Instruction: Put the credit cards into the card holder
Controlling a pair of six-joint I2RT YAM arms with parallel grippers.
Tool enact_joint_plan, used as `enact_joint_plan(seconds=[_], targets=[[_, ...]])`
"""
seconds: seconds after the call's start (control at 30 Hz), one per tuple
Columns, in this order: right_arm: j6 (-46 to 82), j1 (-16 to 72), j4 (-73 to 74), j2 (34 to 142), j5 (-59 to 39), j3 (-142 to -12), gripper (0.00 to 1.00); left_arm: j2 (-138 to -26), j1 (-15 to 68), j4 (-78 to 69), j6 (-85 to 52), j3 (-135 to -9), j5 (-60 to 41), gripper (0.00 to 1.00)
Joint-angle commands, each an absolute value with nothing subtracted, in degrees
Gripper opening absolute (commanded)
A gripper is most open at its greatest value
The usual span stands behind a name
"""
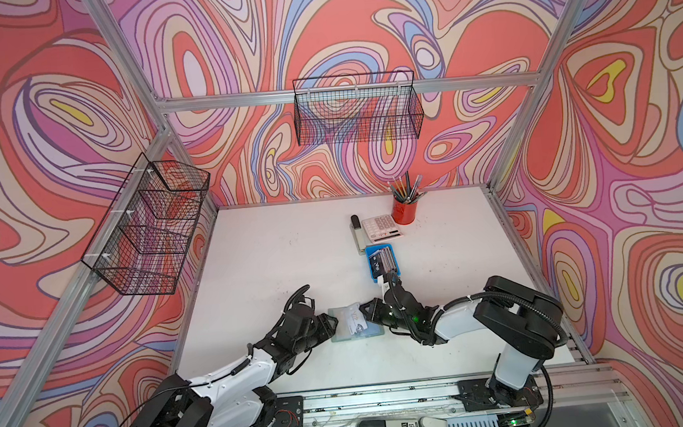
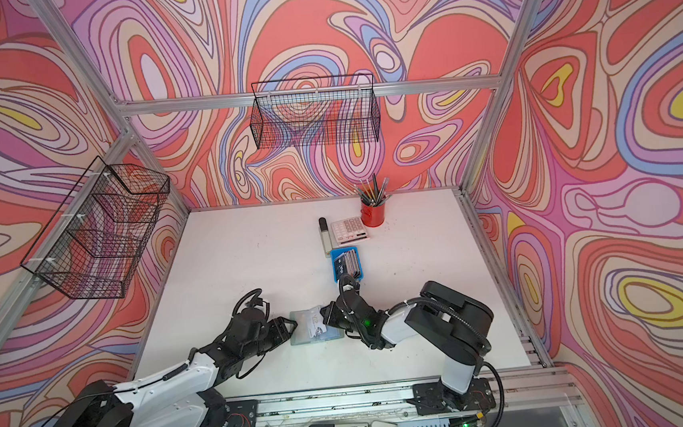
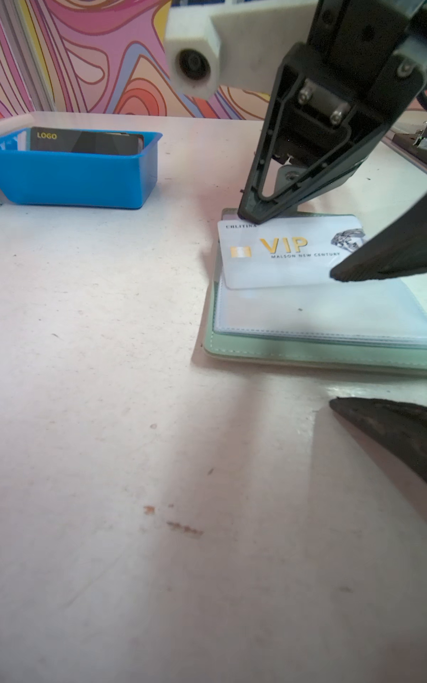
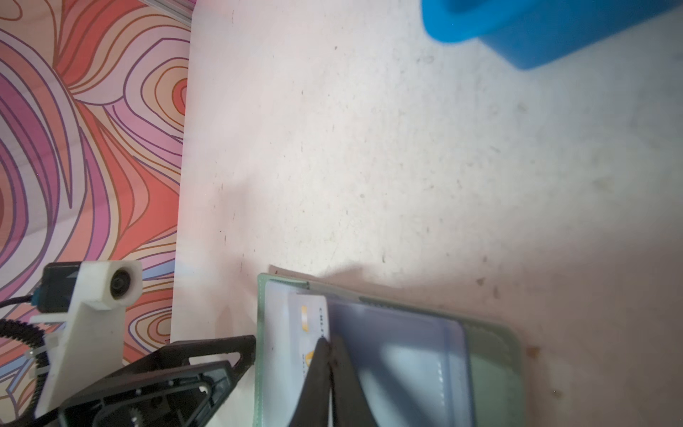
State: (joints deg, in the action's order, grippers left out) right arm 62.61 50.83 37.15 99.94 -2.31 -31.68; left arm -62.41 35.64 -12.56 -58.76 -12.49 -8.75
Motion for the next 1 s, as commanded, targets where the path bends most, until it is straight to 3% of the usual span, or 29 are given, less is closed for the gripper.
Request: enact_joint_plan(seconds=[0.0, 0.57, 0.73, 0.97], targets=[[63.5, 51.4, 38.5, 102.4, -1.6, -32.0, 0.00, -63.3, 35.4, -13.5, -59.4, -13.8, -9.1, 0.53], [66.2, 57.1, 36.5, 99.2, 5.9, -30.6, 0.00, -65.4, 35.5, -16.2, -61.9, -13.0, -9.6, 0.53], [64.5, 57.5, 29.2, 93.9, 9.4, -30.9, 0.19, -64.8, 35.4, -16.2, -63.0, -12.1, -8.4, 0.55], [64.7, 58.2, 28.3, 91.6, 10.1, -29.6, 0.20, -64.8, 35.4, -16.8, -63.4, -11.8, -8.7, 0.55]])
